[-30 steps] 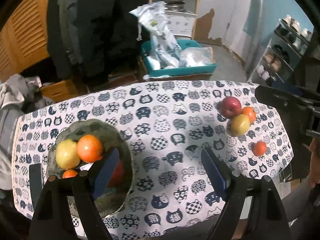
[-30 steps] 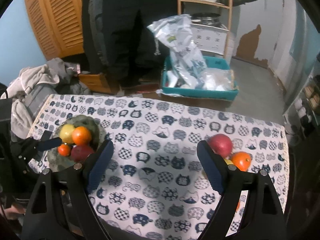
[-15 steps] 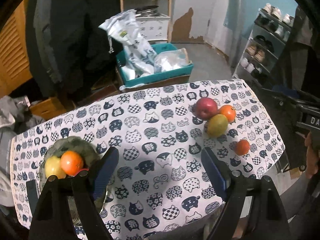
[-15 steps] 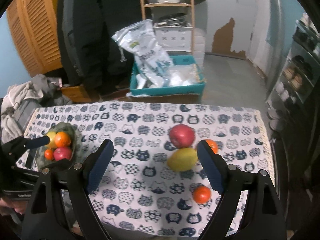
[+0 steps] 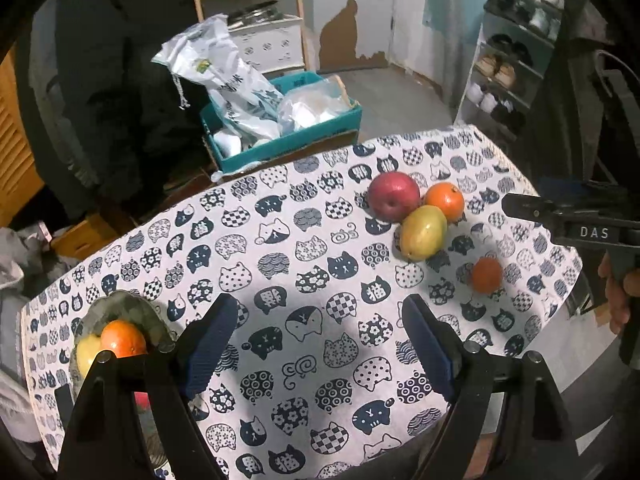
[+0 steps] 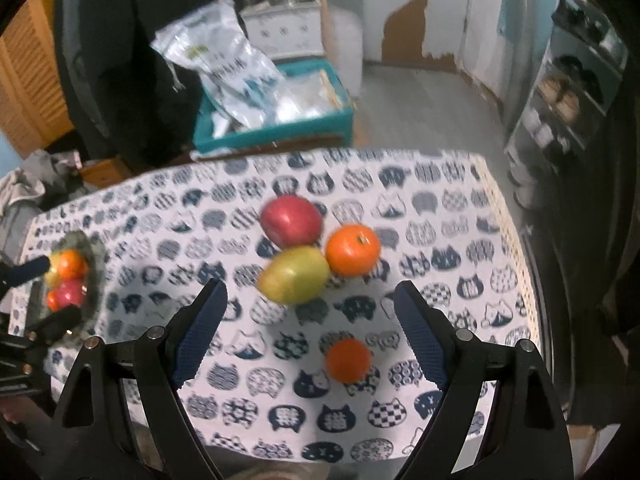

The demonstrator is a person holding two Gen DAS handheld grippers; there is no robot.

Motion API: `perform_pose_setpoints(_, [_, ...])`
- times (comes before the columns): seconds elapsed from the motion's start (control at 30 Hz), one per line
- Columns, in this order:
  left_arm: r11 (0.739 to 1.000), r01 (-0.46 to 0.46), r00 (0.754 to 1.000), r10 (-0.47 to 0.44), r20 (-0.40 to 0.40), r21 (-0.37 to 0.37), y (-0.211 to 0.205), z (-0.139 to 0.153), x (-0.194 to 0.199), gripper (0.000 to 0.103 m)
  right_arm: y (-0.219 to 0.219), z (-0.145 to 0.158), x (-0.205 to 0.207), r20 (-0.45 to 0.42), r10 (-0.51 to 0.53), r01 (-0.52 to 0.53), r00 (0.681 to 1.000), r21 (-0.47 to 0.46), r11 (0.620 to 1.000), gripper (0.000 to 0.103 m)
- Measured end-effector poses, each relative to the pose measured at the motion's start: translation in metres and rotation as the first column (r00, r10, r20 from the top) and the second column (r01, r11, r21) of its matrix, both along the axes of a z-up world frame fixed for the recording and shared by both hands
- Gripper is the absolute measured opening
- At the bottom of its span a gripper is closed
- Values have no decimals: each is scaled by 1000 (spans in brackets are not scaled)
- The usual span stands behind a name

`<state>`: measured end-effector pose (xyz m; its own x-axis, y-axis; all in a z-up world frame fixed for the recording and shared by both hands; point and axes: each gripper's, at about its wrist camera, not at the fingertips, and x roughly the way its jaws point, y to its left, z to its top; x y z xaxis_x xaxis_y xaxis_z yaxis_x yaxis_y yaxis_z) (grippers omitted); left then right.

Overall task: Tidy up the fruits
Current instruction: 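Grasp the small mandarin lying apart from the cluster with the right tool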

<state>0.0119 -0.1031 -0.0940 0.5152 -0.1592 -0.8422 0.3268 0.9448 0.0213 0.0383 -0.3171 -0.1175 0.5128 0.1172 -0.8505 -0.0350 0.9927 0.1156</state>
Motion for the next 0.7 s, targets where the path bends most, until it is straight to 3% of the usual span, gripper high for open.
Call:
perform_pose_setpoints(0.37, [1000,26,995,-25,-93,1,-17,-41,13,86,-20,-63,5,-169,-28,29,985,2,1000,85])
perform_pose_setpoints(0.7, [1000,29,990,-28,-140,3,-22,-64,21,86,-18,-96,7,-266,-22,23,964,1,1000,85])
